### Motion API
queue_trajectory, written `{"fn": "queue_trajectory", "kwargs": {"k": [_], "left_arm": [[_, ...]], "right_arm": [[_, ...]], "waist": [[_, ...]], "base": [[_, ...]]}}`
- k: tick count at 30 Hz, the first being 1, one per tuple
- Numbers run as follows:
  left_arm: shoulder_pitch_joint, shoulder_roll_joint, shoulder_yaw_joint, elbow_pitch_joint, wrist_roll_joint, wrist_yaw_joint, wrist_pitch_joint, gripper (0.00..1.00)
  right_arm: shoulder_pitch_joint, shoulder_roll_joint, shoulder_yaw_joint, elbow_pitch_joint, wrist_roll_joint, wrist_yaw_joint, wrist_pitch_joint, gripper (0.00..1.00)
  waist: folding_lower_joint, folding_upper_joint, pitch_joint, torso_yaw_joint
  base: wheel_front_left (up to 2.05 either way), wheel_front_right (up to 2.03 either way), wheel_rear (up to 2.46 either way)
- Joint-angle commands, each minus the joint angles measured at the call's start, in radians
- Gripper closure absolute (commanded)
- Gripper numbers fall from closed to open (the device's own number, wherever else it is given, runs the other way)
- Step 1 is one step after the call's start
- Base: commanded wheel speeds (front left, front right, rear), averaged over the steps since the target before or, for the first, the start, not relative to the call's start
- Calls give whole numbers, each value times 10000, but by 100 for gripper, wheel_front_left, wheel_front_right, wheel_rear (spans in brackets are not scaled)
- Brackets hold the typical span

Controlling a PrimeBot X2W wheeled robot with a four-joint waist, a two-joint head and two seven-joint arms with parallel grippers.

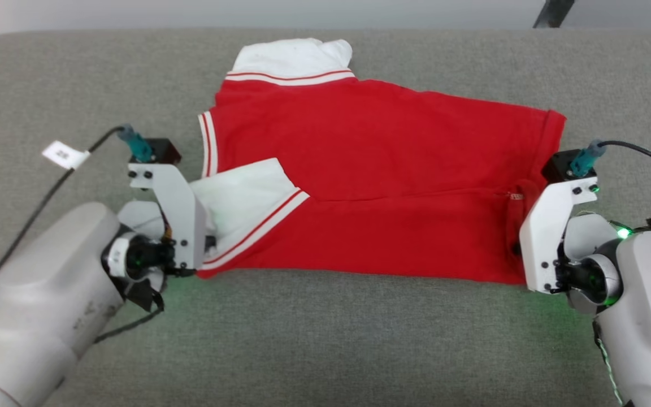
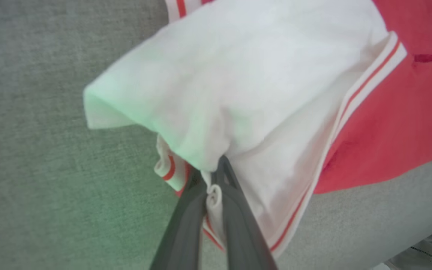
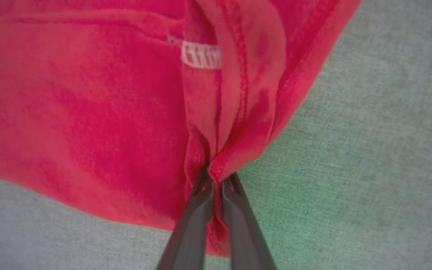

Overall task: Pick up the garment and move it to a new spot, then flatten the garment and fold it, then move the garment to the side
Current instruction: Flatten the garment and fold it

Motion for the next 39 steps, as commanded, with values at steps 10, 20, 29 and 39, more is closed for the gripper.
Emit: {"fn": "queue_trajectory", "kwargs": {"k": [10, 20, 29, 39], "left_arm": [[450, -180, -71, 456, -95, -276, -109, 100], [367, -20, -113, 443, -28, -372, -28, 100], [713, 272, -297, -208, -21, -104, 243, 100], [1271, 705, -457, -1531, -29, 410, 436, 100]], "right_arm": [[490, -316, -246, -213, 214, 7, 96, 100], [669, -996, -32, -830, 652, 7, 557, 100], [1390, -1949, -307, -1719, 1127, 0, 1124, 100], [2555, -2031, -942, -2793, 1235, -2, 1625, 100]], "waist": [[0, -1, -434, 263], [0, -1, -818, 365], [0, -1, -1080, 598], [0, -1, -959, 720]], "base": [[0, 0, 0], [0, 0, 0], [0, 0, 0], [0, 0, 0]]}}
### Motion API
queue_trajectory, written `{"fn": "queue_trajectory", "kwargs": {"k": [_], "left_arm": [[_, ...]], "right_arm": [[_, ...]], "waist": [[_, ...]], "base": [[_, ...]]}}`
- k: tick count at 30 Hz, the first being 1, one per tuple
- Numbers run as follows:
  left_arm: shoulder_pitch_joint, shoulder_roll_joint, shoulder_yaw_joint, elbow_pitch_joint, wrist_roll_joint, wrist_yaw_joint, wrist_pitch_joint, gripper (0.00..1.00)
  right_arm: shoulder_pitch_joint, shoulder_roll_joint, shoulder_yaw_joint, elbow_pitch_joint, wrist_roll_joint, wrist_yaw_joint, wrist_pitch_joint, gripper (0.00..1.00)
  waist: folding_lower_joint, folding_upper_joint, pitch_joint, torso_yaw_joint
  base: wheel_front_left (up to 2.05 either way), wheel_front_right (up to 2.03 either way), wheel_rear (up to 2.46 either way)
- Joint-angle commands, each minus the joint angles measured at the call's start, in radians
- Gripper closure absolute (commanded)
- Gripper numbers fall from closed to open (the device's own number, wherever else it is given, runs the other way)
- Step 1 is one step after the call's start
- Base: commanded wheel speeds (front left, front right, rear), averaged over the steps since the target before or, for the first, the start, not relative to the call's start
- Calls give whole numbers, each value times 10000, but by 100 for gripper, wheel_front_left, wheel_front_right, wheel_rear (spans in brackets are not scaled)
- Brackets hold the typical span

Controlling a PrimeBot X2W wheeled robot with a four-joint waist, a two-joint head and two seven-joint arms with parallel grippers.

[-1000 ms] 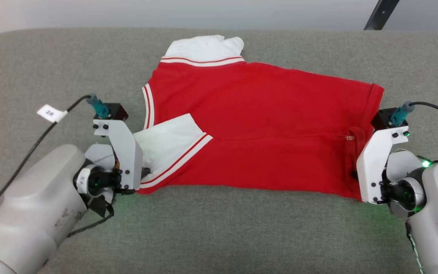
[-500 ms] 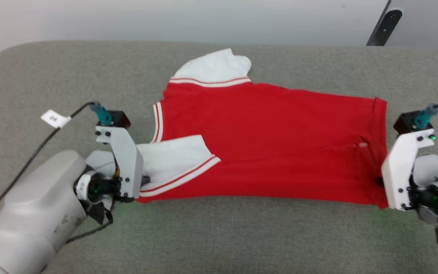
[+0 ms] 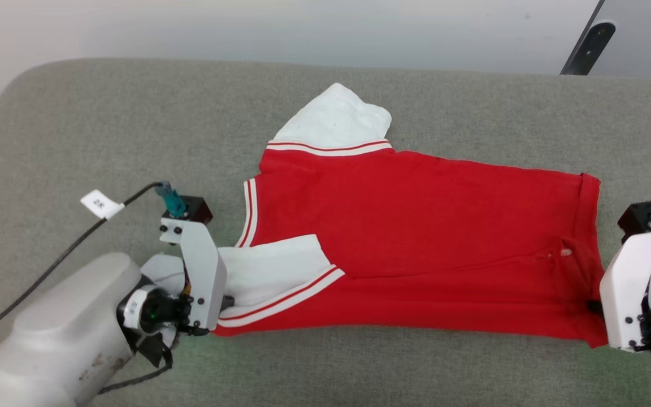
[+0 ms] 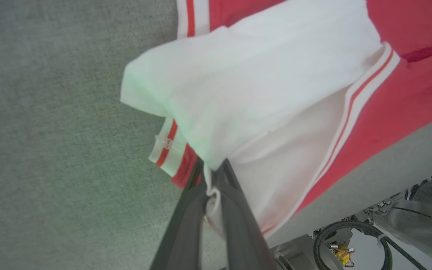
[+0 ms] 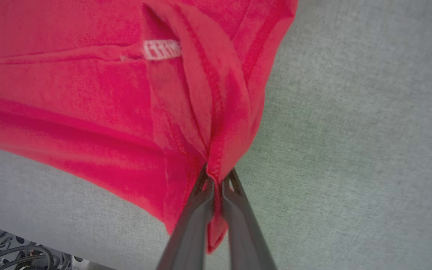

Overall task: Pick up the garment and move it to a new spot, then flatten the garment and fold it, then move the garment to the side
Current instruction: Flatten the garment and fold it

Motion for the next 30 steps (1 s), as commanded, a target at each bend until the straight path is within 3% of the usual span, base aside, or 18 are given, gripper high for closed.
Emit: {"fn": "queue_trajectory", "kwargs": {"k": [1, 15, 16, 19, 21, 30], "left_arm": [[172, 184, 2, 11, 39, 127, -24, 100], [274, -396, -168, 995, -61, -108, 50, 100], [235, -427, -129, 1042, -81, -125, 1, 82], [-18, -405, -6, 1136, -24, -191, -105, 56], [-177, -368, 62, 1156, 25, -206, -140, 0], [-597, -19, 316, 808, 61, -113, -207, 0]], "right_arm": [[198, 71, -165, 3, -155, -15, -64, 100], [-366, 897, 309, 1481, -707, -15, -886, 100], [-396, 900, 331, 1583, -701, -15, -941, 100], [-496, 880, 365, 1823, -668, -15, -1064, 100], [-594, 862, 341, 1968, -673, -15, -1162, 100], [-693, 811, 223, 2508, -821, -17, -1482, 100]], "waist": [[0, 0, 96, -30], [0, 0, 515, -314], [0, 0, 502, -312], [0, 0, 514, -306], [0, 0, 513, -278], [0, 0, 368, -127]], "base": [[0, 0, 0], [0, 0, 0], [0, 0, 0], [0, 0, 0], [0, 0, 0], [0, 0, 0]]}}
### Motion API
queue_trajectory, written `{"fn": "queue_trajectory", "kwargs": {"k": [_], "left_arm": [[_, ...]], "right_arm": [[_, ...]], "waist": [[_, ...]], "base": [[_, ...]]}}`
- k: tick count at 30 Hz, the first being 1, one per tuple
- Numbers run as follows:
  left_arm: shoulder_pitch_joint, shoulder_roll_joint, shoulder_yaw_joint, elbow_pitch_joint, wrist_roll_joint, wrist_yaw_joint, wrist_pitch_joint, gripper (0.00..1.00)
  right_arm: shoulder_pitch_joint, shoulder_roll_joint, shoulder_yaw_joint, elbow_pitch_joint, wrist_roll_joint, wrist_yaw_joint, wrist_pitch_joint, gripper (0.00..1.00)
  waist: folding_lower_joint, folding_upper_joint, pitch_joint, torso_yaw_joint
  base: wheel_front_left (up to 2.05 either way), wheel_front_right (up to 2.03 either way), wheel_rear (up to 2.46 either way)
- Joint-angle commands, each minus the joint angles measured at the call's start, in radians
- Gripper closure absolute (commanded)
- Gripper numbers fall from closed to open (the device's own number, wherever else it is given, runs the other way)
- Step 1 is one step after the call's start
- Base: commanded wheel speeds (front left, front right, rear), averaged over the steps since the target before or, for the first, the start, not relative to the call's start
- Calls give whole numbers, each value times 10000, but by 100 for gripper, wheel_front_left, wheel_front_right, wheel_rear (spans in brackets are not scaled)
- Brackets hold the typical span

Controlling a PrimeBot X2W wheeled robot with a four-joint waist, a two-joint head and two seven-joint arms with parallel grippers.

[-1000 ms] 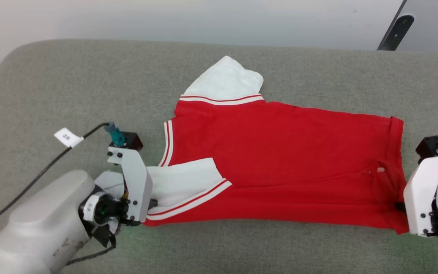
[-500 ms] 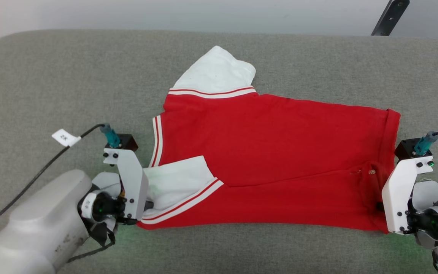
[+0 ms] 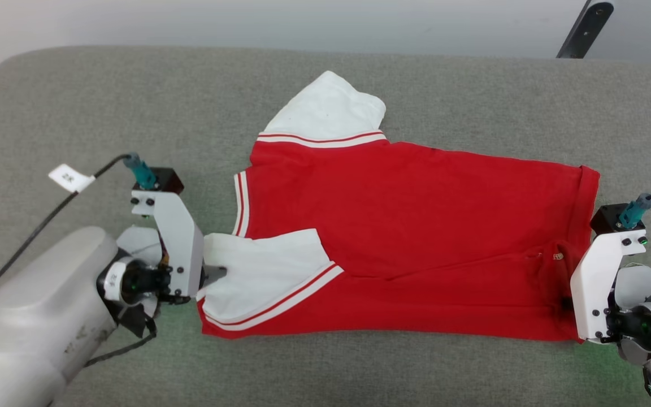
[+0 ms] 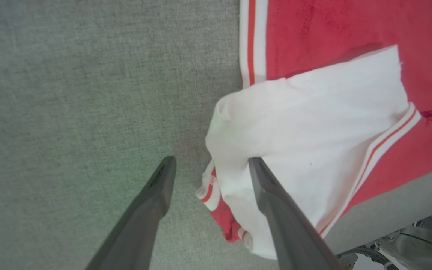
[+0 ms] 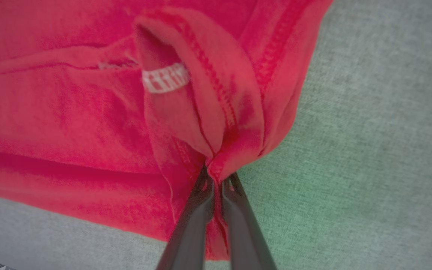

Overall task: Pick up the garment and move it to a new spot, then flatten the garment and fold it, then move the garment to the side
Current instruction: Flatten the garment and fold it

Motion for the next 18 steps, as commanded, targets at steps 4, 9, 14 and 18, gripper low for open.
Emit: {"fn": "queue_trajectory", "kwargs": {"k": [4, 9, 14, 18], "left_arm": [[-115, 158, 122, -292, 24, 120, -112, 0], [-170, 290, 169, -544, 148, 210, -279, 0], [-64, 235, 226, -758, 188, 281, -559, 0], [117, 210, 233, -895, 241, 274, -811, 0]], "right_arm": [[133, 46, -37, 391, -122, -21, -275, 69], [227, 10, 11, 499, -155, -21, -424, 0], [349, -54, 2, 523, -112, -19, -594, 0], [498, -122, -68, 478, -34, -19, -786, 0]], "waist": [[0, 0, -155, 127], [0, 0, -302, 222], [0, 0, -512, 307], [0, 0, -766, 383]], "base": [[0, 0, 0], [0, 0, 0], [0, 0, 0], [0, 0, 0]]}}
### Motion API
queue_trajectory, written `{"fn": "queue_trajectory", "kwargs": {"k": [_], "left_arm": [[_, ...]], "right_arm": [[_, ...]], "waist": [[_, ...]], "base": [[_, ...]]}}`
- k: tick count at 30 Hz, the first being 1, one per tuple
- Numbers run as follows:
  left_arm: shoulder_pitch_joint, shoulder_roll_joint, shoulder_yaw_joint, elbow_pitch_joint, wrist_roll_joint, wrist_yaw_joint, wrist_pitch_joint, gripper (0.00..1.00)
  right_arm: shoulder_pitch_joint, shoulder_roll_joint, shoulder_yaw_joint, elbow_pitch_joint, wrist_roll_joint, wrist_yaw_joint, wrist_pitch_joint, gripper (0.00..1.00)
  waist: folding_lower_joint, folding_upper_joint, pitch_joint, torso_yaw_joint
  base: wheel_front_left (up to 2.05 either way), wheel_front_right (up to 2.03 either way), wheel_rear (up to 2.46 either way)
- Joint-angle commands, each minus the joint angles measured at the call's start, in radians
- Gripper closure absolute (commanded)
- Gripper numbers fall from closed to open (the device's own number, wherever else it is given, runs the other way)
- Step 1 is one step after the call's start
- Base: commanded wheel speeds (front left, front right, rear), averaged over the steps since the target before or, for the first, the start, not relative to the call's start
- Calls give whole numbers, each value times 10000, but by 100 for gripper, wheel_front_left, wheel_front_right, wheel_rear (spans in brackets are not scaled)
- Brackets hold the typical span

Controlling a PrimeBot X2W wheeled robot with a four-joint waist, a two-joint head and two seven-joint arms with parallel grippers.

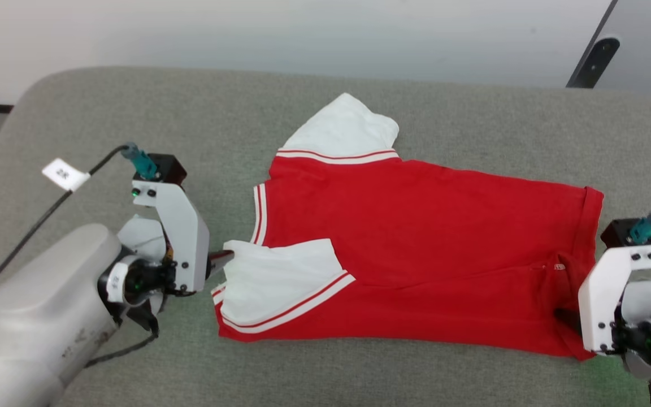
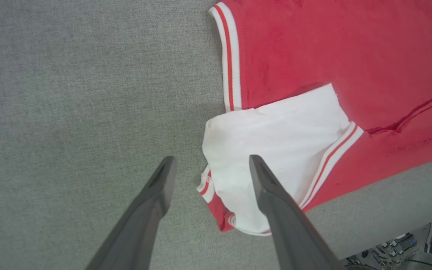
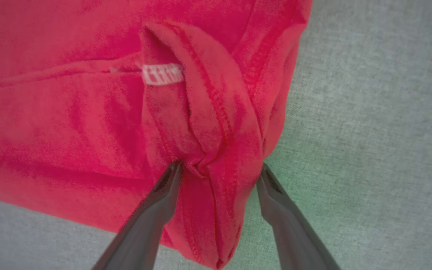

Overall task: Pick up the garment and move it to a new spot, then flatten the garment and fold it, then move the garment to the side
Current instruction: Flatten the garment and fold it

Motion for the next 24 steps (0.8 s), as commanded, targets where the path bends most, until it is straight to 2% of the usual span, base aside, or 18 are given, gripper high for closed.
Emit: {"fn": "queue_trajectory", "kwargs": {"k": [1, 14, 24], "left_arm": [[151, -19, 18, -49, 61, -20, -93, 0], [891, 87, 226, -454, -39, -173, -1117, 0], [1538, 176, 282, -771, 112, -334, -2043, 0]], "right_arm": [[280, -8, -26, 27, 34, -15, -76, 0], [1373, 94, -890, -830, 40, -15, -938, 0], [2405, 182, -875, -1628, 313, -14, -3275, 0]], "waist": [[0, -1, -175, 70], [0, -1, -939, 137], [0, -1, -1546, 237]], "base": [[0, 0, 0], [0, 0, 0], [0, 0, 0]]}}
